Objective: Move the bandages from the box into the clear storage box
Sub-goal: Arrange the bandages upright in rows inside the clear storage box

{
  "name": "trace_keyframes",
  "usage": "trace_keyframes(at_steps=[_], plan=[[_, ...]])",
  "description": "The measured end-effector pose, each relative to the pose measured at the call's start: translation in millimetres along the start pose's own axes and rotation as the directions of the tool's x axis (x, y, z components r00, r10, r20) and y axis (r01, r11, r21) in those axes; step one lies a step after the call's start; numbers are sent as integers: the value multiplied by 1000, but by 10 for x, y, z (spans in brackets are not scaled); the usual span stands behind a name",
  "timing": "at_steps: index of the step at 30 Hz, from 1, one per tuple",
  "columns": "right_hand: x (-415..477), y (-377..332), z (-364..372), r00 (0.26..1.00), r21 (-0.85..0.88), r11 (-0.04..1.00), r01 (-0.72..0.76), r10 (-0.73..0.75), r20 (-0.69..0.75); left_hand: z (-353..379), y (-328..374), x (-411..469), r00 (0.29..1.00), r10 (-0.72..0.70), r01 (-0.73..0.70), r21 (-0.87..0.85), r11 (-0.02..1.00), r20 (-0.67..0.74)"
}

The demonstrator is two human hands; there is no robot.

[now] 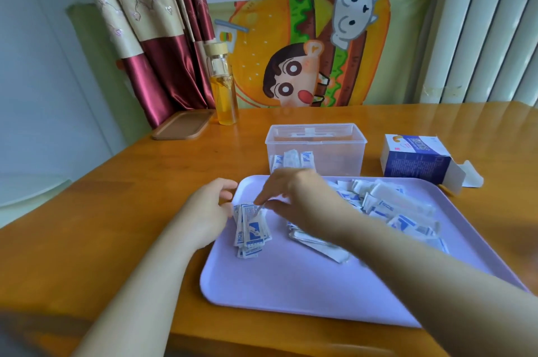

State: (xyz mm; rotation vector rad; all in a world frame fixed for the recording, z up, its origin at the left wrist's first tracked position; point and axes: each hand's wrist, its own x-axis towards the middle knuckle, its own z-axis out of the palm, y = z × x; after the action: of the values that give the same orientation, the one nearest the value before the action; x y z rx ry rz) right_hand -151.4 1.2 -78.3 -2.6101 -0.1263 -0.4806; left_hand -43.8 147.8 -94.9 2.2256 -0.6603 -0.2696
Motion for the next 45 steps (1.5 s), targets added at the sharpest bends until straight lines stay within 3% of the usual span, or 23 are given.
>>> trace_keyframes(at_steps=[2,5,8,11,15,19,26,31,36,40,45], plan=[[68,29,249,996,-47,999,-21,25,85,-5,17,-48,999,-14,18,-126,992,34],[92,73,314,959,-84,965,-250,259,113,10,27,-95,996,-38,54,-234,971,76],[227,146,222,884,86,882,-463,454,112,80,18,-116,987,-86,127,-347,929,133],[395,84,123,772,113,792,-600,536,341,166,59,-135,982,-110,173,-484,858,154],[553,-9,126,647,1,740,-672,586,488,255,112,-186,975,-201,207,-708,675,93],[617,-18,186,573,99,648,-755,579,580,354,219,-283,939,-334,225,-879,420,81],[535,-56,246,589,133,643,-754,573,569,467,289,-325,909,-413,236,-882,408,52],[510,-117,352,634,-102,768,-633,589,501,533,237,-306,908,-415,225,-901,371,56],[508,-111,436,713,-204,833,-515,548,437,543,234,-318,913,-406,181,-932,316,40],[502,-39,492,786,-123,859,-497,505,357,531,291,-354,909,-417,121,-957,265,0],[442,37,468,823,70,841,-536,502,267,517,277,-363,906,-416,35,-966,256,-78]])
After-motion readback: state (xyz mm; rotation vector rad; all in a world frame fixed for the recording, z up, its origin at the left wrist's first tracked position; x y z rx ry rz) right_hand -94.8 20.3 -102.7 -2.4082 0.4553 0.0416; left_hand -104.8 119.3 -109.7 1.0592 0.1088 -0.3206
